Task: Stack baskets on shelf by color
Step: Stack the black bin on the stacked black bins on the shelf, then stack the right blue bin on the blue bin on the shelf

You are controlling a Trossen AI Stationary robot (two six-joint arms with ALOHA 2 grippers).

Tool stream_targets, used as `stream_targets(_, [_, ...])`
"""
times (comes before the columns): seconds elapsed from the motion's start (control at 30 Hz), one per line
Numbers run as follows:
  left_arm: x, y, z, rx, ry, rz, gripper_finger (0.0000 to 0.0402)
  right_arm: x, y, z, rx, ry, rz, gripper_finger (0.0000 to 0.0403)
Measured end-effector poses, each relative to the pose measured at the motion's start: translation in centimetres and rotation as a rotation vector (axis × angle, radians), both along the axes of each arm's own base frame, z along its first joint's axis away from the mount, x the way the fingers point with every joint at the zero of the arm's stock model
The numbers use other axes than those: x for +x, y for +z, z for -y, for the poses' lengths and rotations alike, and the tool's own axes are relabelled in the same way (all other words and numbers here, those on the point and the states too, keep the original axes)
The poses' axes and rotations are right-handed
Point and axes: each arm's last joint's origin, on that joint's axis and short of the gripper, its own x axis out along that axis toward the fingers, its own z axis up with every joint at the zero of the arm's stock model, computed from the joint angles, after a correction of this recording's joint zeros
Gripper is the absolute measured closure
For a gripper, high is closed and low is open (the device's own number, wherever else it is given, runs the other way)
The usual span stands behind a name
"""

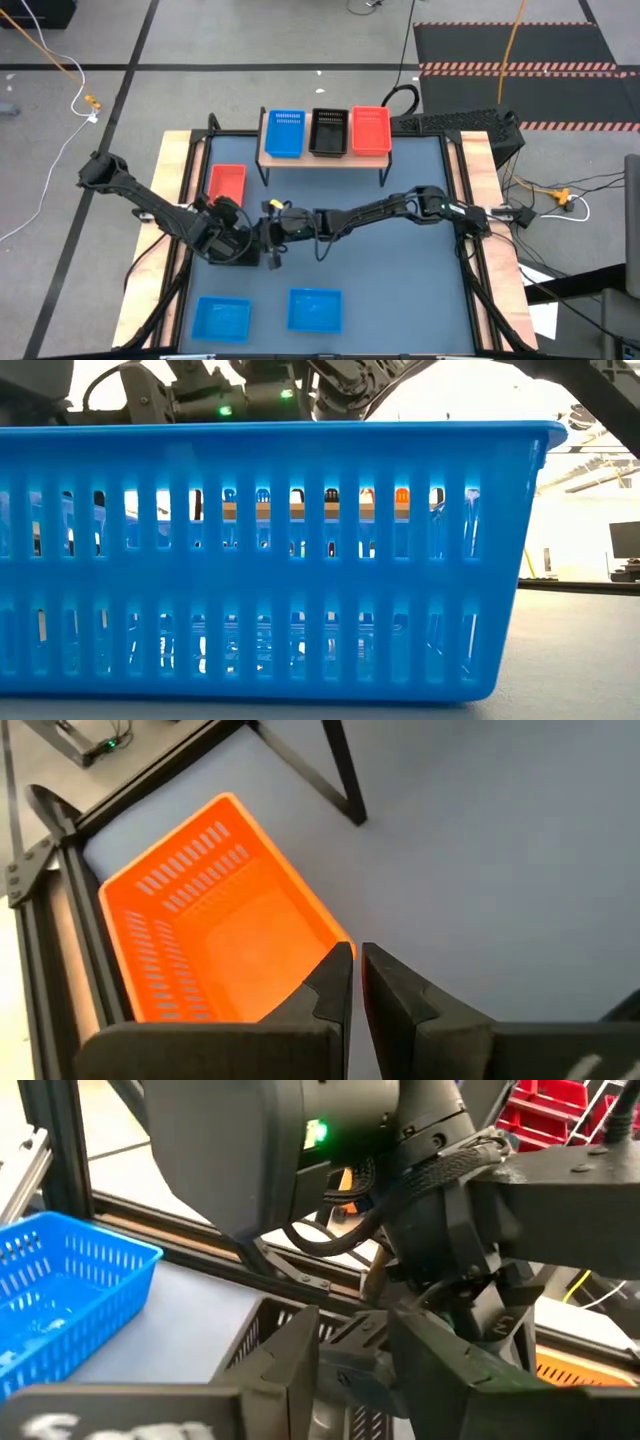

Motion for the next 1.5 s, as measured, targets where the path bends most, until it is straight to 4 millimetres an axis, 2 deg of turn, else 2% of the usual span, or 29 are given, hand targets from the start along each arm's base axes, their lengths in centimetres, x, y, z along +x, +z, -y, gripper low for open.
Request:
stream_targets(0.13, [-0.1, 0.0, 0.0, -0.015, 0.010, -0.012, 0.0371, -0.2, -0.4, -0.3, -0.072, 0.024, -0.032, 0.0266])
stream_targets(0.37, [-0.7, -0.5, 0.0, -0.049, 0.024, -0.061, 0.0371, -1.2, 1.2, -1.9, -0.205, 0.059, -0.070, 0.0237])
stream_targets(0.4, [-0.9, -0.6, 0.0, -0.049, 0.013, -0.073, 0.0371, -1.4, 2.0, -2.2, -0.233, 0.056, -0.058, 0.0235])
stream_targets(0.5, [-1.2, -0.9, 0.2, -0.045, -0.004, -0.082, 0.0371, -2.8, 7.0, -2.5, -0.303, 0.058, 0.012, 0.0234])
stream_targets(0.53, [-1.3, -1.0, 0.3, -0.043, -0.004, -0.081, 0.0371, -3.0, 8.1, -2.4, -0.322, 0.062, 0.040, 0.0235])
stream_targets(0.57, [-1.4, -1.0, 0.3, -0.038, -0.004, -0.080, 0.0371, -3.0, 8.2, -2.3, -0.343, 0.065, 0.042, 0.0236])
stream_targets(0.67, [-1.6, -1.1, 0.2, -0.025, 0.015, -0.070, 0.0371, -2.8, 7.0, -1.9, -0.395, 0.107, -0.009, 0.0239])
stream_targets(0.8, [-2.0, -1.0, 0.0, -0.014, 0.061, -0.066, 0.0371, -2.3, 2.1, -1.2, -0.449, 0.162, -0.176, 0.0240])
stream_targets(0.93, [-2.4, -0.8, -0.3, 0.010, 0.110, -0.065, 0.0371, -1.8, 2.4, -0.6, -0.462, 0.148, -0.140, 0.0240])
stream_targets(1.13, [-2.5, -0.7, -0.4, 0.030, 0.125, -0.045, 0.0371, -1.4, -2.5, -0.6, -0.637, 0.248, -0.225, 0.0241])
stream_targets(1.27, [-2.5, -0.7, -0.4, 0.035, 0.124, -0.041, 0.0371, -0.6, -2.0, -0.4, -0.710, 0.241, -0.106, 0.0241])
stream_targets(1.4, [-2.5, -0.7, -0.4, 0.034, 0.123, -0.040, 0.0371, -0.3, -4.5, -0.1, -0.693, 0.281, -0.114, 0.0241])
stream_targets(1.5, [-2.5, -0.7, -0.4, 0.034, 0.122, -0.041, 0.0371, -0.2, -4.8, 0.1, -0.686, 0.309, -0.084, 0.0241])
